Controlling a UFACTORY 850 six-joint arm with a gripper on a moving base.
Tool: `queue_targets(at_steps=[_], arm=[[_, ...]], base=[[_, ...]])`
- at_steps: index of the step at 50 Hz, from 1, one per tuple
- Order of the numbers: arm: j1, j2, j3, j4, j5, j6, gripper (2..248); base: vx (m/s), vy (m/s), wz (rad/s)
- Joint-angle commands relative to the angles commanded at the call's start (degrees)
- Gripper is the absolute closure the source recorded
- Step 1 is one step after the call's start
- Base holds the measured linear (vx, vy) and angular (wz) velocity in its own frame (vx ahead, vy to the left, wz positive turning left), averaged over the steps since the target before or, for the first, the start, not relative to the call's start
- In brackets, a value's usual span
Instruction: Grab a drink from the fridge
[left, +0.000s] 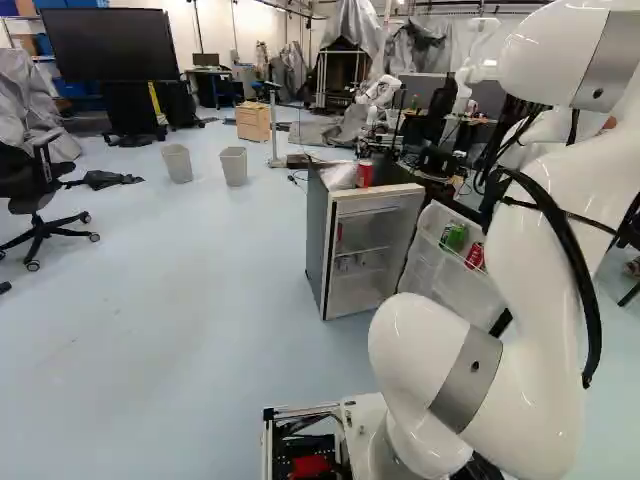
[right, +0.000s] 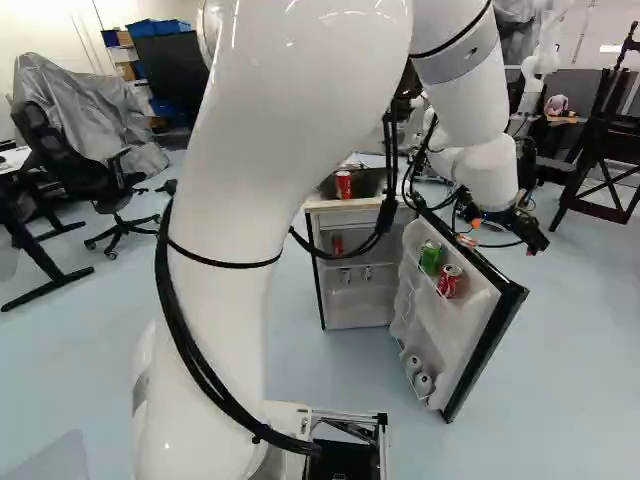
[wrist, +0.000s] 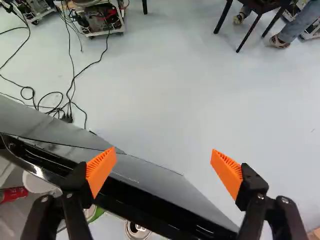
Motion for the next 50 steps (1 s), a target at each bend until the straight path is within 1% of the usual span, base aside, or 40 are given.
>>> queue_targets(at_steps=[11,21,38,50], arm=[[0.25,0.30,-1.26,0.00,-1.84,0.00,3],[0.67,-0.25,-3.29,0.00,-3.72,0.00,3],[1.16,-3.68,-8.11,0.00,-8.59,0.00,3],[0.99,-6.58,-12.05,0.00,-12.23,0.00,3]], base=[[0.000,0.000,0.000],[0.000,0.000,0.000],[0.000,0.000,0.000],[0.000,0.000,0.000]])
